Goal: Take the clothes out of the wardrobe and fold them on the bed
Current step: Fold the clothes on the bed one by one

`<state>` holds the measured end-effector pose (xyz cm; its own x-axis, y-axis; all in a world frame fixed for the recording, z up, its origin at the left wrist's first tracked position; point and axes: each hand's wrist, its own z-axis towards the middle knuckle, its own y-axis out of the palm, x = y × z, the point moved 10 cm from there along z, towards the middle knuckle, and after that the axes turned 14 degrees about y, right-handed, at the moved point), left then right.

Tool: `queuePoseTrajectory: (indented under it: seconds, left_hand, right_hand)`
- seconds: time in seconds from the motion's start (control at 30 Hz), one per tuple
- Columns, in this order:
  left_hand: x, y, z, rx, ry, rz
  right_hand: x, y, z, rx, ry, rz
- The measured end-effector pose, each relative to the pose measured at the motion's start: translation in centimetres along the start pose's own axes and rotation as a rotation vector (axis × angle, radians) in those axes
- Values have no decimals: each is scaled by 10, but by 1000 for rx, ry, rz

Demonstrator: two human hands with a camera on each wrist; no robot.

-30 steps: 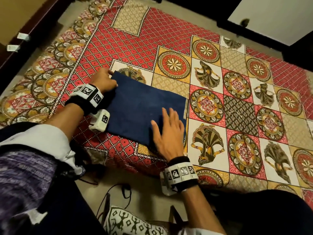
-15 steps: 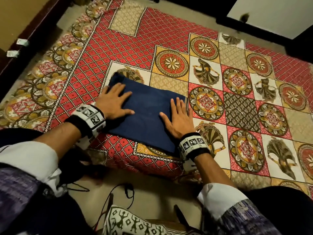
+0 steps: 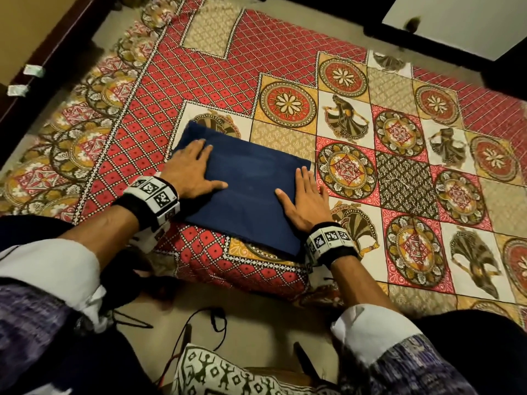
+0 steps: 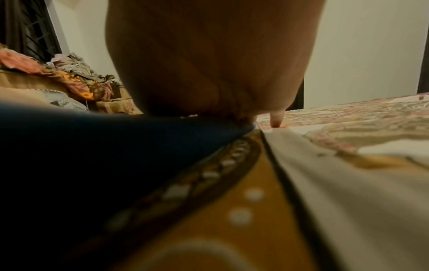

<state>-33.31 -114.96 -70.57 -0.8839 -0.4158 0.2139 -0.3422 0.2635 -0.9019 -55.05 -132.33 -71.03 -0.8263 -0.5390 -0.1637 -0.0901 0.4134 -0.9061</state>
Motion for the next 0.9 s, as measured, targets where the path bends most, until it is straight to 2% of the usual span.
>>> queuePoseTrajectory:
  seconds: [0.07,0.13,0.23,0.3,0.43,0.6,0.73,0.9]
  left_hand:
    - [-16,-9,-2,1,-80,-74]
    - [-26,-22,-9,70,-146,-213]
    - [-50,-24,-18,158,-295,-399]
    - [-62,-27,-19,193,-359,-512]
    - [-74,-19,-22,201,-450,-689]
    - [-82,6,-19,151,-499,-851]
    - [-73,-10,-19,208,-465,-901]
    - [-59,-22,-23,235,-414,-983]
  right_hand:
    - [3,-5,0,7,14,58]
    - [11,-11,-3,69,68,197]
    - [36,-29,-20,198,276,547]
    - [47,-31,-28,171,401,650]
    - [55,-14,-24,22,536,739]
    - [60,0,-16,-99,604,924]
    - [52,-4,-18,-191,660,1026]
    - [42,-5,-19,-207,586,989]
